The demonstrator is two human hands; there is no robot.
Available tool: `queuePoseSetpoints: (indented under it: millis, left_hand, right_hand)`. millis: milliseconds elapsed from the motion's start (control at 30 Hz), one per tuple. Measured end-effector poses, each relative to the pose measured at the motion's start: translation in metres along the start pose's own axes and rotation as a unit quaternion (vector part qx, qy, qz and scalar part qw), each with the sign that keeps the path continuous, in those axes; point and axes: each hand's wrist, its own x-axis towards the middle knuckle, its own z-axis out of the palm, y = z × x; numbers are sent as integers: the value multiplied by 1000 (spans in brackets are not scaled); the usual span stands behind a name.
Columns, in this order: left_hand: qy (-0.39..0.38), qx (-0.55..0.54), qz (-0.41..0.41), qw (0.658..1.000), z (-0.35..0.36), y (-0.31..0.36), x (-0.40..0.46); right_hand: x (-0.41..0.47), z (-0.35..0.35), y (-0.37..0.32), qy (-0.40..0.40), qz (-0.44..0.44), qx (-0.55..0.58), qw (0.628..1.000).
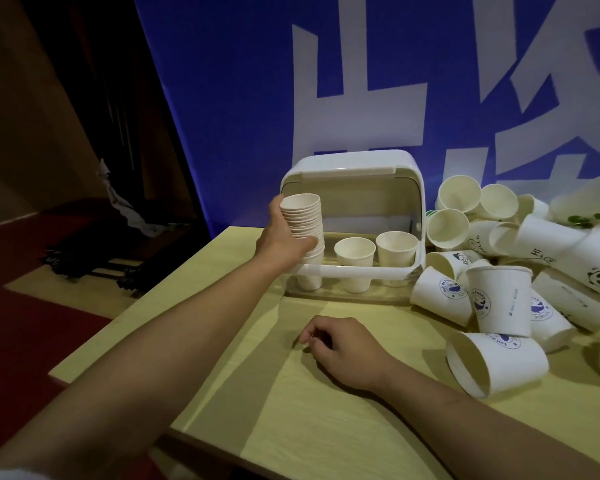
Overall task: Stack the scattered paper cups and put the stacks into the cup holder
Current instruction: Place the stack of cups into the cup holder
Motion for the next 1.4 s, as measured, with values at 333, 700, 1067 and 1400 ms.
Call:
queuePoseSetpoints:
  millis: [333, 700, 1067, 1400]
  left_hand:
    - [75, -111, -109, 985, 40, 27, 24]
    - [108, -102, -119, 982, 52, 21, 51]
    - [98, -292, -156, 939, 26, 27, 23]
    - [107, -517, -57, 847, 47, 46, -88]
  right_hand:
    - [1, -2, 0, -2, -7, -1, 1000]
    - [4, -2, 2, -2, 3, 24, 1000]
    - [-7, -8, -12, 4, 23, 25, 999]
    - [-77, -116, -71, 284, 95, 33, 954]
